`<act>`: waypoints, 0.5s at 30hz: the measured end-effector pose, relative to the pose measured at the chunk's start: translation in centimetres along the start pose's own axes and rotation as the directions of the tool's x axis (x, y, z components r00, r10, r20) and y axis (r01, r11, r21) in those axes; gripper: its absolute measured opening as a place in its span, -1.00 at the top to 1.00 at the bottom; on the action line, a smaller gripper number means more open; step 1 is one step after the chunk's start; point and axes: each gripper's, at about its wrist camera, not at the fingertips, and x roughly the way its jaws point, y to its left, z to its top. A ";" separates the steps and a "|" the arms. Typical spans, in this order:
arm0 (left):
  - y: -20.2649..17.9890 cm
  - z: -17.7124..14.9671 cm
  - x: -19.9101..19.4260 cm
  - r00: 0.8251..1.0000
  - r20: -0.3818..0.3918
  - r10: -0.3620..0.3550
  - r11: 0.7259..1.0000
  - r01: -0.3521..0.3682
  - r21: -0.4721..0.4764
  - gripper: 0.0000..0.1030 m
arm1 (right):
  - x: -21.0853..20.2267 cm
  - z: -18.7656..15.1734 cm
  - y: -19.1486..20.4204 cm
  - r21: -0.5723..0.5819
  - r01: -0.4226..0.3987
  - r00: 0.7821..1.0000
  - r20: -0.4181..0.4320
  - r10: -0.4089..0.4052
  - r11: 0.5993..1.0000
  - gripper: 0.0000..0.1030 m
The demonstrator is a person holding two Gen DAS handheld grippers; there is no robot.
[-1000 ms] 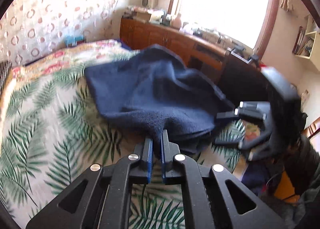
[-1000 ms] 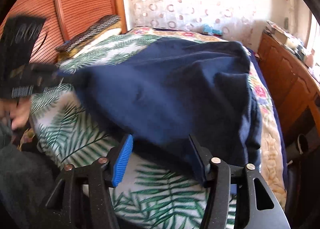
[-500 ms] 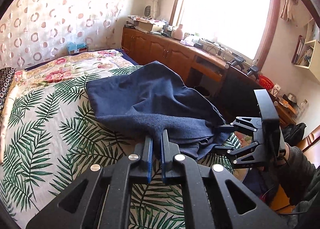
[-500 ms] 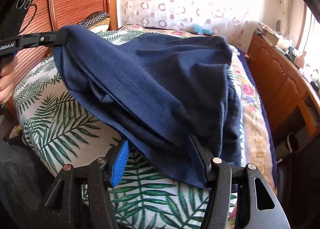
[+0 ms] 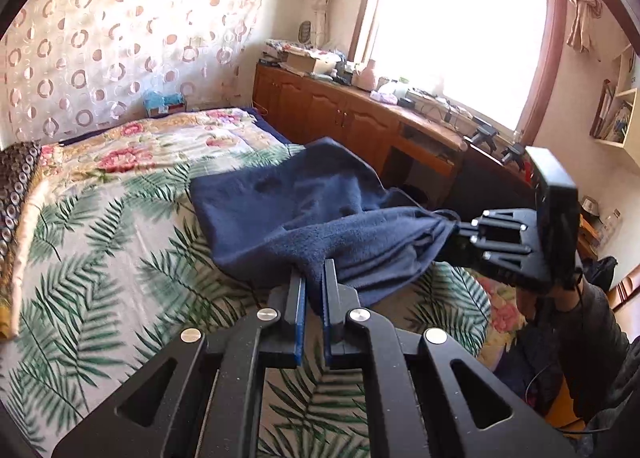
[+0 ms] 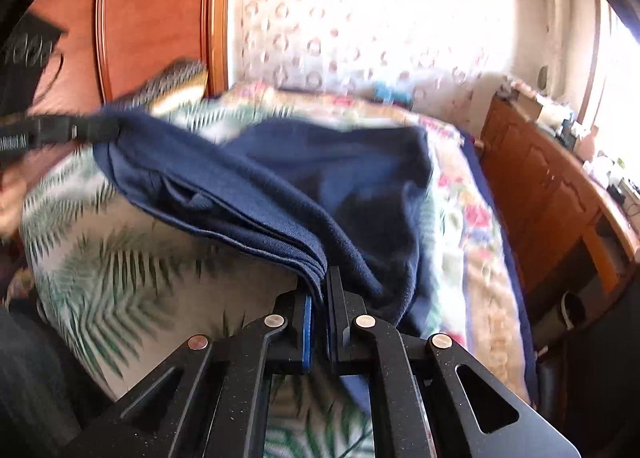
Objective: Fold small clothes
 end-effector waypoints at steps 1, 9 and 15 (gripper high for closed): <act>0.4 0.6 0.1 1.000 0.008 0.006 1.000 -0.006 -0.002 0.86 | 0.0 0.9 -0.2 -0.006 0.005 1.000 0.019 -0.005 1.000 0.89; 4.6 4.9 3.4 0.996 0.018 0.082 0.996 -0.082 -0.036 0.86 | 3.7 8.3 -1.1 -0.049 0.034 0.995 0.096 -0.029 0.998 0.89; 8.0 7.1 7.3 0.993 -0.025 0.118 0.991 -0.120 -0.058 0.86 | 10.2 11.4 -2.4 -0.089 0.029 0.999 0.046 -0.025 0.996 0.89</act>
